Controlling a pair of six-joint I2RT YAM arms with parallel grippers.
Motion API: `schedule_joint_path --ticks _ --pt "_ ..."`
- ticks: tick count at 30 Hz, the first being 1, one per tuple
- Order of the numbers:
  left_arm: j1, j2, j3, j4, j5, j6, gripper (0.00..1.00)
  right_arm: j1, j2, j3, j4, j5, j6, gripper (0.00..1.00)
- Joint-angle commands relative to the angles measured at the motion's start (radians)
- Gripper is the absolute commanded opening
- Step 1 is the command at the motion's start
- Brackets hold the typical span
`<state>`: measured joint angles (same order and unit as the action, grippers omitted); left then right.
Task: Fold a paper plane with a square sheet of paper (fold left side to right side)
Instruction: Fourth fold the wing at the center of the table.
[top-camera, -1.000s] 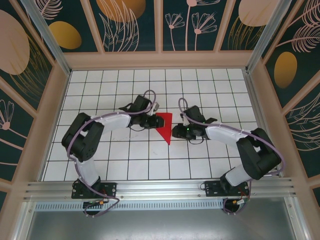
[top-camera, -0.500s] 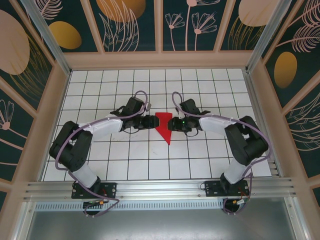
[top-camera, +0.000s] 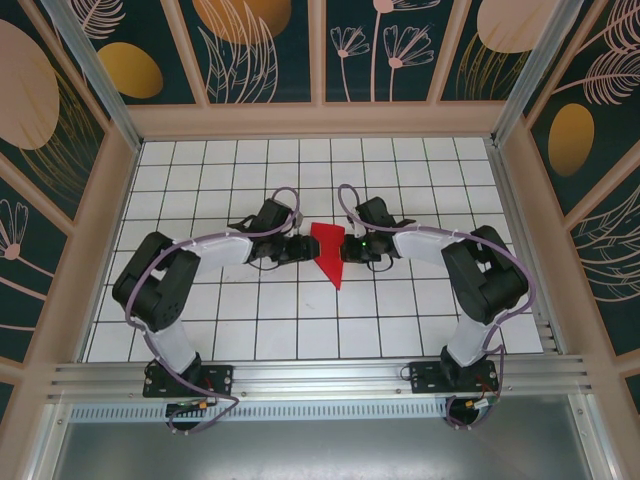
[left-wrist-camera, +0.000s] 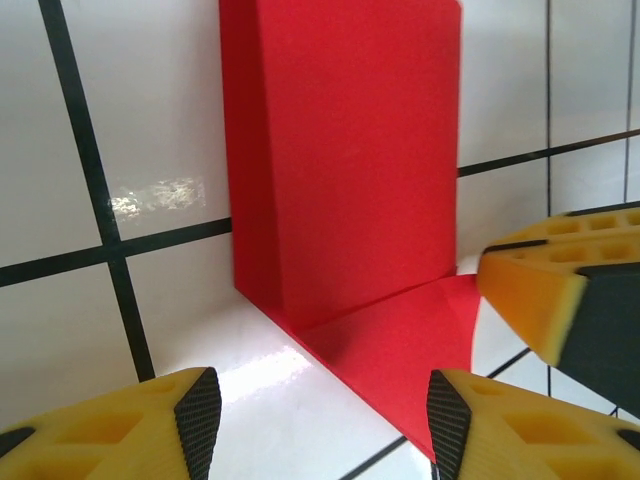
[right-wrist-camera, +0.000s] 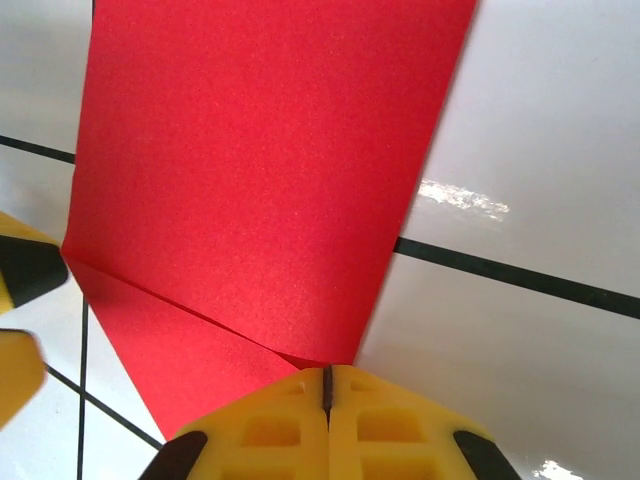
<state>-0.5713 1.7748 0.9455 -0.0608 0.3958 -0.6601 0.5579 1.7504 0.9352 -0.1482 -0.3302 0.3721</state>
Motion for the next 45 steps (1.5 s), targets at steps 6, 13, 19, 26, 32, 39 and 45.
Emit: schedule_joint_path --ticks 6,13,19,26,32,39,45 --pt "0.004 0.061 0.063 0.061 0.061 -0.035 0.56 0.000 0.003 0.001 -0.030 0.022 -0.013 0.03" --pt "0.002 0.094 0.079 0.091 0.093 -0.053 0.40 0.000 -0.001 -0.003 -0.025 0.024 -0.013 0.05" --pt "0.002 0.065 0.062 0.113 0.094 -0.081 0.15 0.000 -0.088 -0.021 -0.031 0.140 -0.016 0.30" --pt "-0.019 0.029 0.033 0.165 0.095 -0.144 0.11 0.087 -0.275 -0.092 -0.029 0.339 -0.023 0.52" --pt "-0.021 -0.006 -0.026 0.182 0.066 -0.185 0.11 0.293 -0.323 -0.187 0.075 0.514 0.023 0.57" --pt "-0.020 -0.033 -0.041 0.183 0.067 -0.209 0.11 0.410 -0.230 -0.196 0.165 0.612 0.036 0.61" --pt "-0.021 -0.031 -0.029 0.171 0.074 -0.213 0.11 0.432 -0.151 -0.165 0.176 0.632 0.026 0.60"
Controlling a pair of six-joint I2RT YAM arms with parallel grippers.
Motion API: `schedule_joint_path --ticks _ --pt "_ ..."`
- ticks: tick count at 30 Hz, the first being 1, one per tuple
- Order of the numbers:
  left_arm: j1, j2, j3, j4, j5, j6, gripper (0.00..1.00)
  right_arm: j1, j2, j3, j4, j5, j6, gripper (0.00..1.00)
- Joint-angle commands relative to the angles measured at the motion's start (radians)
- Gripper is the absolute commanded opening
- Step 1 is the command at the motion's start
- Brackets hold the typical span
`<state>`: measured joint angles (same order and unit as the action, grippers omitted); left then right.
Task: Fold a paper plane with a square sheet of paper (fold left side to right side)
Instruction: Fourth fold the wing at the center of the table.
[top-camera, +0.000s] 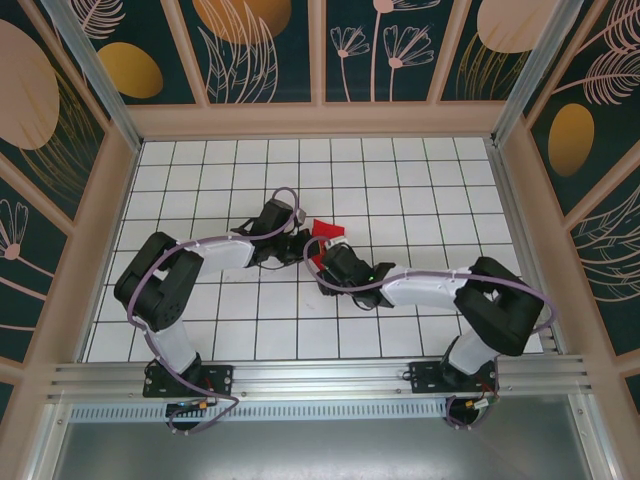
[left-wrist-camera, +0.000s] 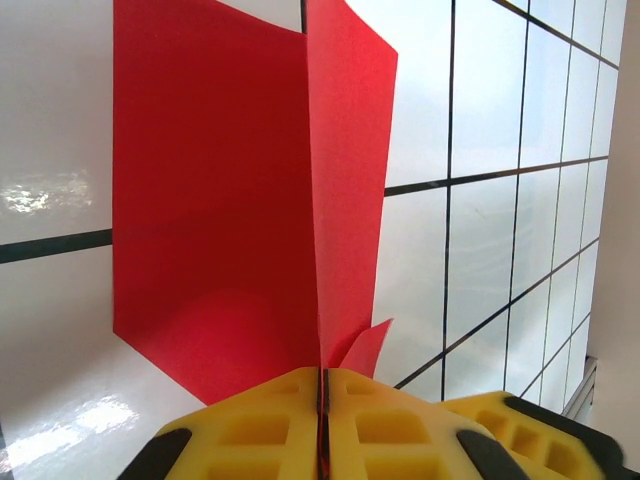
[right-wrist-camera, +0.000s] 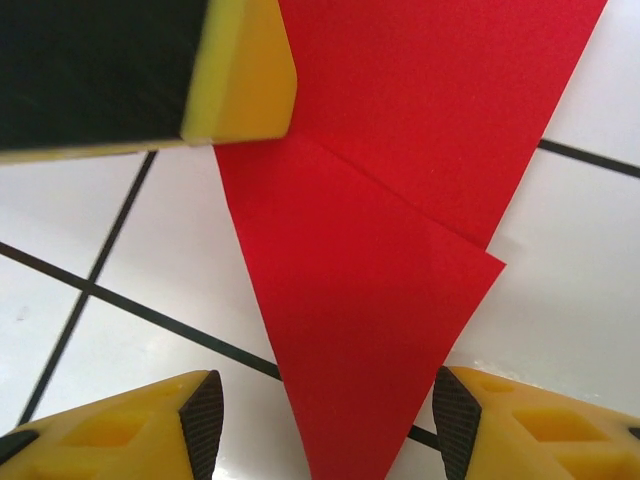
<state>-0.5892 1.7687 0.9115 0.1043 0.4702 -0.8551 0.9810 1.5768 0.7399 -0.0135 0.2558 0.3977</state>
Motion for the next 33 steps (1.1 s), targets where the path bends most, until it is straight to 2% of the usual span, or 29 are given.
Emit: schedule_joint_path --ticks 1,7,19,33 --pt "-0.003 -0.026 0.004 0.006 0.000 -0.018 0.11 0.010 0.029 0.032 0.044 0.046 -0.002 0.60" --pt "-0.003 -0.023 0.012 -0.002 -0.003 -0.018 0.11 0.009 0.058 0.036 0.054 0.050 -0.020 0.58" --pt "-0.003 -0.020 0.029 -0.031 -0.006 -0.001 0.11 0.003 0.097 0.045 0.059 0.051 -0.028 0.42" --pt "-0.002 -0.023 0.055 -0.072 -0.016 0.028 0.24 -0.020 0.093 0.012 0.067 -0.010 -0.022 0.19"
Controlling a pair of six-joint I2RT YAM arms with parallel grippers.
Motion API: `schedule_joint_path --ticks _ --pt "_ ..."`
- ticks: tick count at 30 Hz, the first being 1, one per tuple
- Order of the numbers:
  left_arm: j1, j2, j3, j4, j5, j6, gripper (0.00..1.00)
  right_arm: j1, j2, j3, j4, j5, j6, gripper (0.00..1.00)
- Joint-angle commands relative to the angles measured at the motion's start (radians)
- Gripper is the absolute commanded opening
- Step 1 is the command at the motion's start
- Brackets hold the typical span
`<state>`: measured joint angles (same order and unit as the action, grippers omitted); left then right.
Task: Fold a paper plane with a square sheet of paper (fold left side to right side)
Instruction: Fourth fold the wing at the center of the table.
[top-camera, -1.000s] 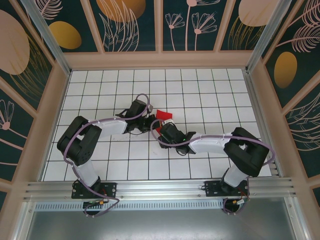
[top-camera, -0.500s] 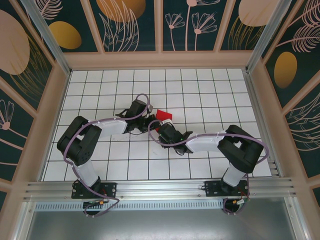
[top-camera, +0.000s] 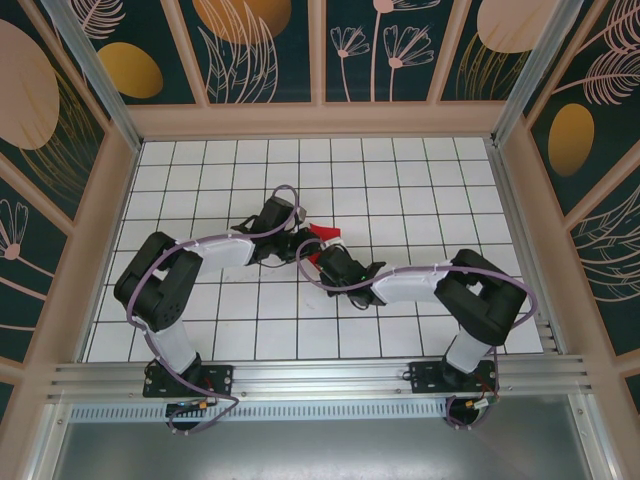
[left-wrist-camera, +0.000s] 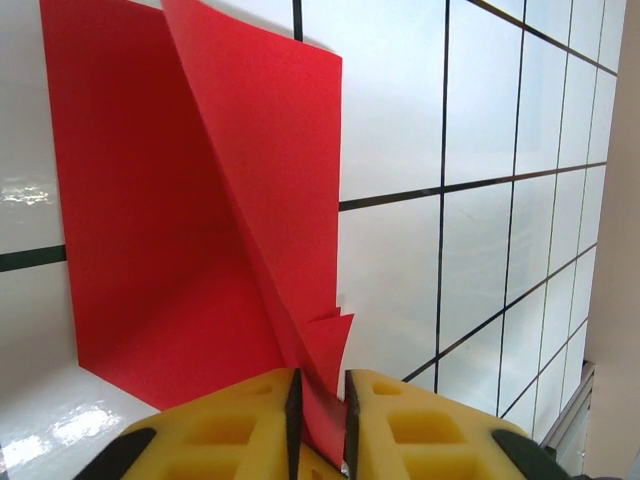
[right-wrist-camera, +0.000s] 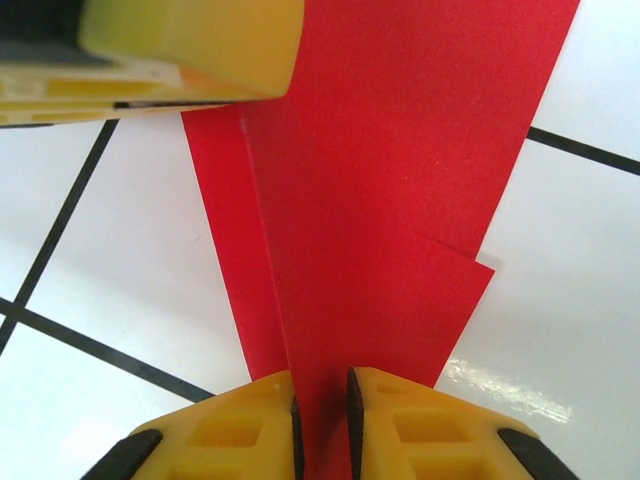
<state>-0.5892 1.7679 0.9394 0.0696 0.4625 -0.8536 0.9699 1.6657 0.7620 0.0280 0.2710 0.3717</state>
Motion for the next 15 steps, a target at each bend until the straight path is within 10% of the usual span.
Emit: schedule_joint_path --ticks 1,15 --pt "-0.003 -0.027 0.027 -0.050 -0.013 0.035 0.27 -0.011 0.003 -0.015 0.032 -0.035 0.008 0.18" --pt "0.077 -0.173 0.069 -0.145 -0.053 0.089 0.61 -0.111 -0.085 -0.133 0.200 -0.292 0.054 0.10"
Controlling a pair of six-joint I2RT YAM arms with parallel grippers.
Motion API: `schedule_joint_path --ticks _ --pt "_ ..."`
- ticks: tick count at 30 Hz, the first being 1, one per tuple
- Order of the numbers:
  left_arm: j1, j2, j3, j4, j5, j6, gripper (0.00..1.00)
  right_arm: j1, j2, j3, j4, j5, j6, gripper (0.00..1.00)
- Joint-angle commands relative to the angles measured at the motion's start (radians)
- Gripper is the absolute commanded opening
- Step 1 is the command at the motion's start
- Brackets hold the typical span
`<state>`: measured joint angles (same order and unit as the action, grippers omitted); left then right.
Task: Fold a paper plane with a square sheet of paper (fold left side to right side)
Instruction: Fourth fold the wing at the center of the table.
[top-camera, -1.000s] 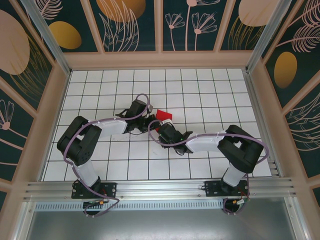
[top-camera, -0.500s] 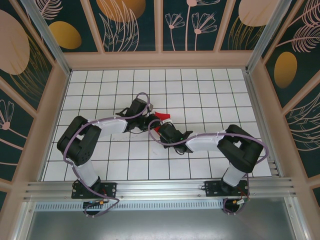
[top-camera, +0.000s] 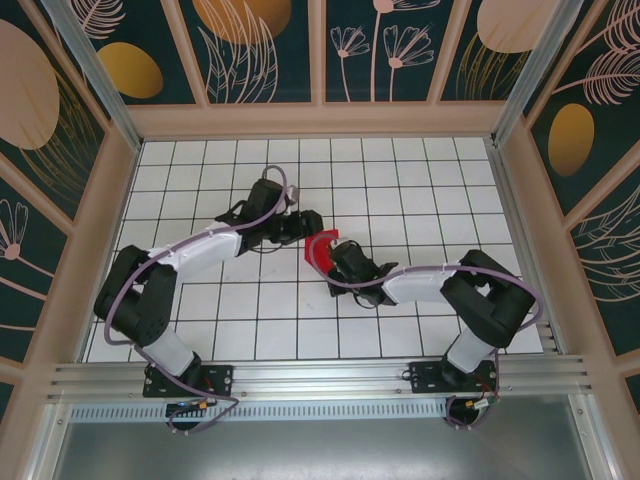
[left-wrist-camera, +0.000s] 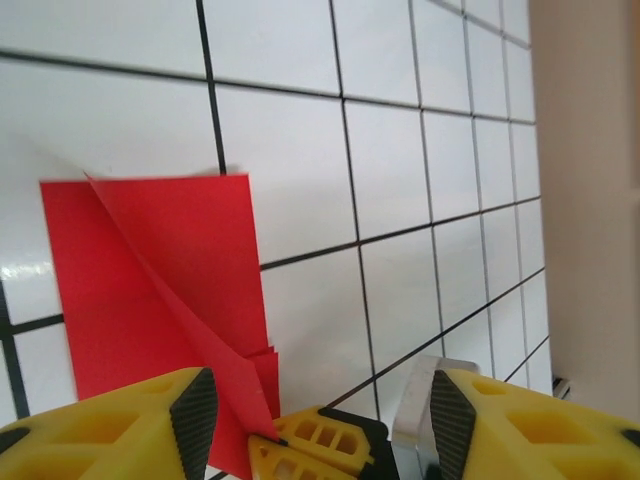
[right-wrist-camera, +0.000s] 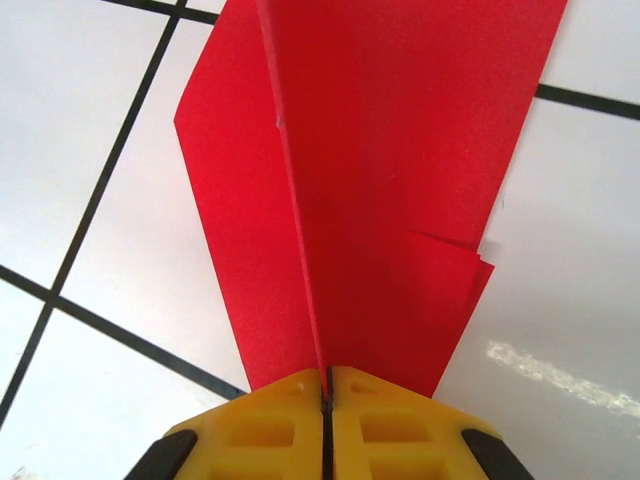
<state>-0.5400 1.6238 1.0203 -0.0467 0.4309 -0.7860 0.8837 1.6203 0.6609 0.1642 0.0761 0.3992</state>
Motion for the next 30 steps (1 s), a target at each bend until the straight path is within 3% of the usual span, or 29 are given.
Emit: schedule_joint_path --ticks 1,10,30 --pt "0.034 -0.036 -0.028 -0.023 -0.021 0.021 0.61 -0.037 -0.044 -0.038 0.077 -0.121 0.032 0.10" --pt "0.020 0.016 -0.152 0.121 0.085 -0.007 0.47 -0.138 -0.060 -0.089 0.172 -0.321 0.090 0.09" --pt "-0.049 0.232 -0.054 0.157 0.112 -0.024 0.42 -0.177 0.002 -0.125 0.216 -0.389 0.132 0.08"
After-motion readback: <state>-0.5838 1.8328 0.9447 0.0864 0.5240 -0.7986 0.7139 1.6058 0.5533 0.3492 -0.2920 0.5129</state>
